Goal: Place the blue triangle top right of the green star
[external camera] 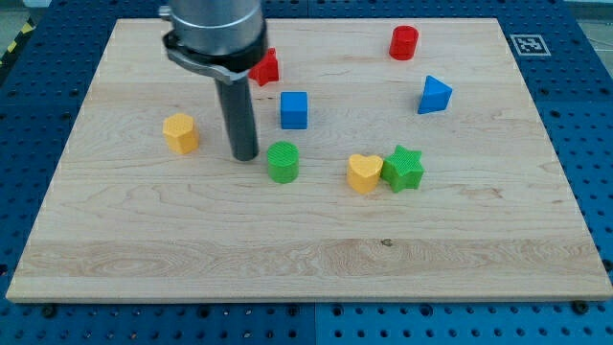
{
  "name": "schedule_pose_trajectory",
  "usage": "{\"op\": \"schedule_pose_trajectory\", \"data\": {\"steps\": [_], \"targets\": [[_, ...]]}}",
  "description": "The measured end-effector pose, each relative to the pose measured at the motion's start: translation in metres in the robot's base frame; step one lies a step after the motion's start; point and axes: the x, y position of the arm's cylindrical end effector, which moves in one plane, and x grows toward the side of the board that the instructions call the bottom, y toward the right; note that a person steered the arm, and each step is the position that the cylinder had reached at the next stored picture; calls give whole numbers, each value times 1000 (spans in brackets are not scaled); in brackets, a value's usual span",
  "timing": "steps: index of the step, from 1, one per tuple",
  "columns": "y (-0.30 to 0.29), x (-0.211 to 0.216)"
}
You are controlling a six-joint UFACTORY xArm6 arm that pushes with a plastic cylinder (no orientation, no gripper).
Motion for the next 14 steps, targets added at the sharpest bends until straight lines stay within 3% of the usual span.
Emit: {"op": "schedule_pose_trajectory", "data": {"steps": [2,4,10,11,12,14], "targets": [[39,20],[29,43],[41,41],[12,50],[14,89],[124,140]]}}
